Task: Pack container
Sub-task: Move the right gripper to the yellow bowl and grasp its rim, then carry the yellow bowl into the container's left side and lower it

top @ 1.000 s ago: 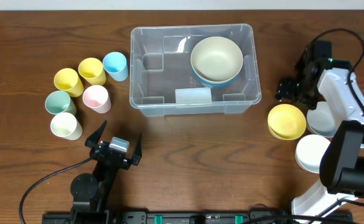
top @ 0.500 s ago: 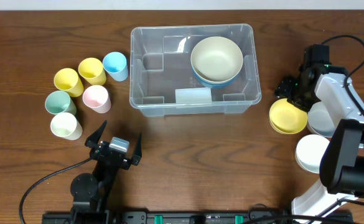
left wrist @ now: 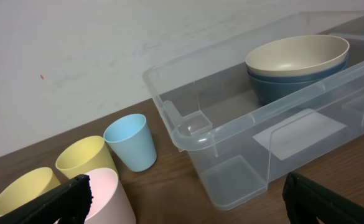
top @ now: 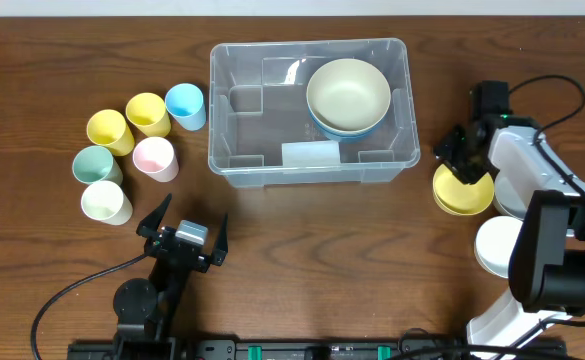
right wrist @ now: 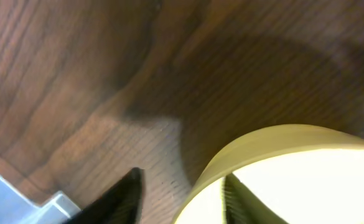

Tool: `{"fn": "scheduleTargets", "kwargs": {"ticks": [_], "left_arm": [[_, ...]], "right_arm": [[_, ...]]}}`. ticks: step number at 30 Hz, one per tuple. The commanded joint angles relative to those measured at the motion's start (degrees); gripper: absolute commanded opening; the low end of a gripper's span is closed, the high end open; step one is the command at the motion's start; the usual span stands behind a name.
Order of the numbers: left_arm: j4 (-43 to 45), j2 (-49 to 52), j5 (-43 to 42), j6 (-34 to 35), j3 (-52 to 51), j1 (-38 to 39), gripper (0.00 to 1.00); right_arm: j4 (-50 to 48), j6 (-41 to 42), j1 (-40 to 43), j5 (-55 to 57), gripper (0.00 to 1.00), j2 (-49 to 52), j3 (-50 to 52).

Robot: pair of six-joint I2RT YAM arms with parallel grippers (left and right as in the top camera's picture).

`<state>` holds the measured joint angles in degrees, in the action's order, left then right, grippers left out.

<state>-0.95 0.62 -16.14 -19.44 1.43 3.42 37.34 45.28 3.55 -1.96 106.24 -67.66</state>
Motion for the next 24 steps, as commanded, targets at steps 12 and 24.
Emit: {"fn": "scheduleTargets", "kwargs": {"ticks": [12,24], "left_arm": [[-1.75,-0.33,-0.57,0.48,-1.2,-0.31,0.98],[-1.75,-0.33,-0.57,0.48,-1.2,-0.31,0.98]], "right_arm": [[-5.97,0.92,1.01,4.5,0.01,0.26,0.37],[-12.52,-15.37,2.12,-6.95,0.01,-1.25,-7.82]]}}
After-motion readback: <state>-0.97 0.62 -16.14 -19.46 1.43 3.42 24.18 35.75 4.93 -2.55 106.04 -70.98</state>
